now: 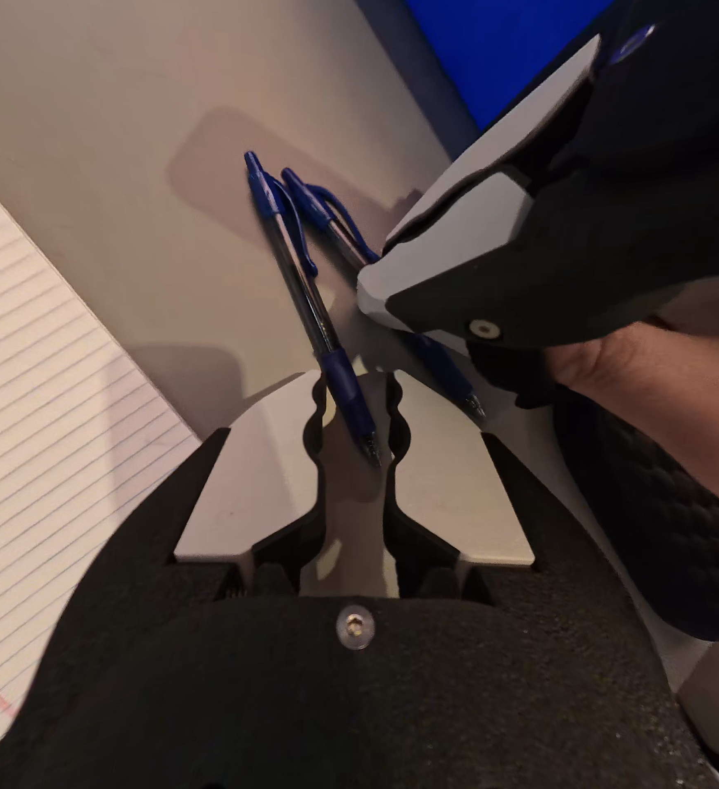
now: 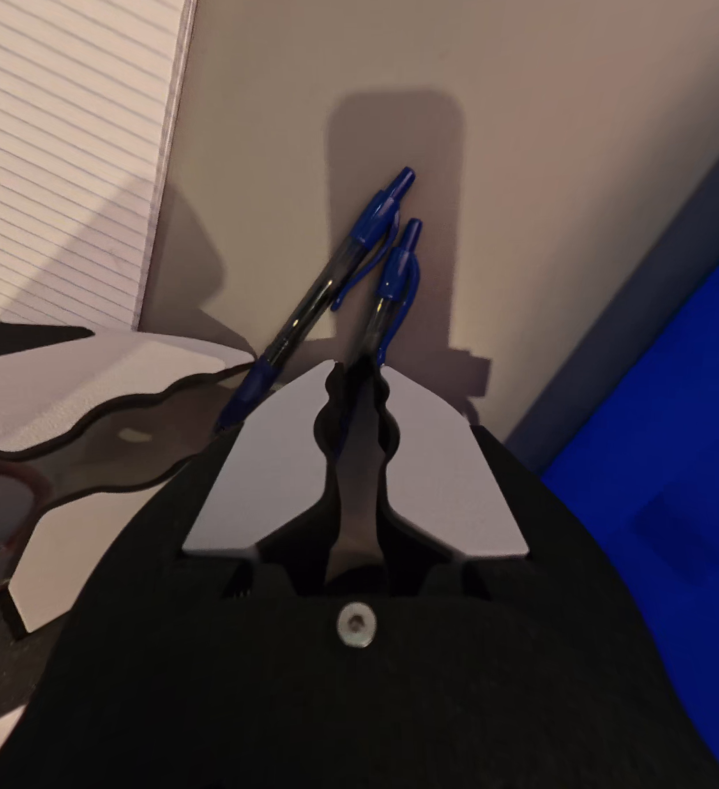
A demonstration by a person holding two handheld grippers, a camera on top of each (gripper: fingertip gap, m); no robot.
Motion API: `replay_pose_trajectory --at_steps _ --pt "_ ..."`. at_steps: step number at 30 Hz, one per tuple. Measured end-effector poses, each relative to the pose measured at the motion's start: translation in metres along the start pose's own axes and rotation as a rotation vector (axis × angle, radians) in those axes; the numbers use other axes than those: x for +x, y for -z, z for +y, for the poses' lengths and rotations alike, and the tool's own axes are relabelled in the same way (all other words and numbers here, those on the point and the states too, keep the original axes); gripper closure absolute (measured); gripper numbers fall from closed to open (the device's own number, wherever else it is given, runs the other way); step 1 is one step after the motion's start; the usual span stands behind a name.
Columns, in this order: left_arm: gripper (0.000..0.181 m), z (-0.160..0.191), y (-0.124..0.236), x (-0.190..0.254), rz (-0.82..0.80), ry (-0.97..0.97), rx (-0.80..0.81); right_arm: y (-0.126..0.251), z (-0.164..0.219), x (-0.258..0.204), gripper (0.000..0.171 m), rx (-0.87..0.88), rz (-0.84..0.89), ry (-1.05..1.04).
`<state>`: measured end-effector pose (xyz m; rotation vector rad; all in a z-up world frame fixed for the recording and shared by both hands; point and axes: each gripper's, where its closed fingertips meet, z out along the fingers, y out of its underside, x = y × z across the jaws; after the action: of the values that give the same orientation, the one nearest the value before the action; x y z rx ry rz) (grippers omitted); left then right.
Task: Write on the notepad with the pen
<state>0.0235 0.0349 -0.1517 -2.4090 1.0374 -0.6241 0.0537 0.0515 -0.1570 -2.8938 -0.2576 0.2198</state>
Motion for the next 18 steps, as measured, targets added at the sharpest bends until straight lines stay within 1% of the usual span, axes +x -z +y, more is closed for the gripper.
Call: replay_pose_trajectory --at_steps 2,4,7,8,10,13,16,18 --pt "0.155 -0.002 -0.002 0.006 0.045 0.024 0.002 0.000 -0.003 0.001 0.157 0.012 -0.009 -0.017" --pt "0.154 -0.004 -0.001 0.011 0.097 0.060 0.026 0.000 -0.004 0.001 0.150 0.035 -0.013 -0.038" --pt "0.154 -0.008 0.015 0.011 0.131 0.070 0.118 0.010 -0.008 0.005 0.145 0.114 0.042 -0.026" --pt "0.154 -0.009 0.025 0.011 0.132 0.060 0.160 0.014 -0.010 0.005 0.142 0.148 0.066 -0.017" --pt "0.154 -0.011 0.048 0.006 0.108 0.019 0.256 0.026 -0.013 0.004 0.142 0.215 0.113 0.020" --pt "0.153 -0.009 0.091 -0.007 0.018 -0.085 0.399 0.047 -0.016 -0.007 0.142 0.330 0.139 0.077" --pt "0.150 0.006 0.136 -0.030 -0.076 -0.147 0.528 0.070 -0.011 -0.024 0.143 0.485 0.156 0.155" --pt "0.145 0.026 0.157 -0.045 -0.090 -0.145 0.566 0.080 -0.004 -0.035 0.143 0.578 0.161 0.224"
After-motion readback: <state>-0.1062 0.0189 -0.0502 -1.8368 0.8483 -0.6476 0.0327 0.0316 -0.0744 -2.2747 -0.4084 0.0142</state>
